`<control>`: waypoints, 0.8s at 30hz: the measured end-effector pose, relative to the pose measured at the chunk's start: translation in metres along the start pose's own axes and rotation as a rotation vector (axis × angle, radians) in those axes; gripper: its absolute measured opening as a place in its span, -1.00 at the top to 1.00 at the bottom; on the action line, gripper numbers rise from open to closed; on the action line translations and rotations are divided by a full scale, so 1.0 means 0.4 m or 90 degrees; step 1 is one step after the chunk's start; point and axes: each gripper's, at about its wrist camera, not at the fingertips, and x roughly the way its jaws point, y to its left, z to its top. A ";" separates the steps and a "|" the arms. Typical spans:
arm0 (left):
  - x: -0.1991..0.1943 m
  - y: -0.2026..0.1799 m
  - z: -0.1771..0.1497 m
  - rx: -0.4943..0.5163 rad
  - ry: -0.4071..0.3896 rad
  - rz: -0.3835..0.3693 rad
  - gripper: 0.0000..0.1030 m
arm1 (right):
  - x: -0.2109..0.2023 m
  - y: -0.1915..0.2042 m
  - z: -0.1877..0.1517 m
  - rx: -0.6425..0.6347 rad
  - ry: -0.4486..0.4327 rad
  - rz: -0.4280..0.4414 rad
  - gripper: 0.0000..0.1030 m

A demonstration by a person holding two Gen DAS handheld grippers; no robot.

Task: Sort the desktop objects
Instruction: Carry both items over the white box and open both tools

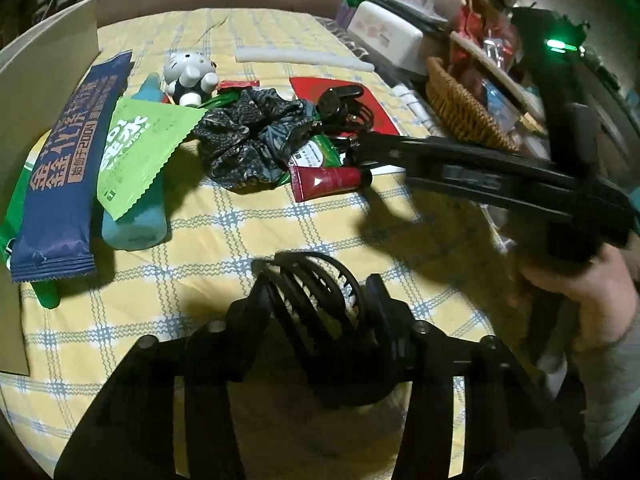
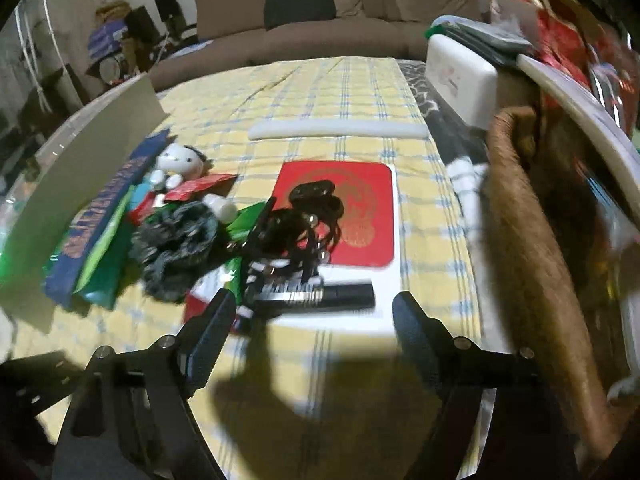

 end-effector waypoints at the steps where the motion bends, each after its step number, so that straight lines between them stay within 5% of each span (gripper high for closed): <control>1: -0.001 0.000 0.002 -0.001 0.001 -0.004 0.25 | 0.018 0.006 0.005 -0.010 0.007 -0.011 -0.60; 10: -0.020 0.027 0.013 -0.036 0.004 -0.049 0.28 | 0.029 0.008 0.006 -0.020 0.026 0.014 -0.43; 17: -0.206 0.088 0.062 -0.065 -0.038 -0.117 0.32 | -0.152 0.043 0.048 -0.007 -0.041 0.069 -0.43; 24: -0.426 0.349 0.176 -0.129 -0.070 -0.097 0.36 | -0.231 0.331 0.224 -0.108 -0.057 0.218 -0.43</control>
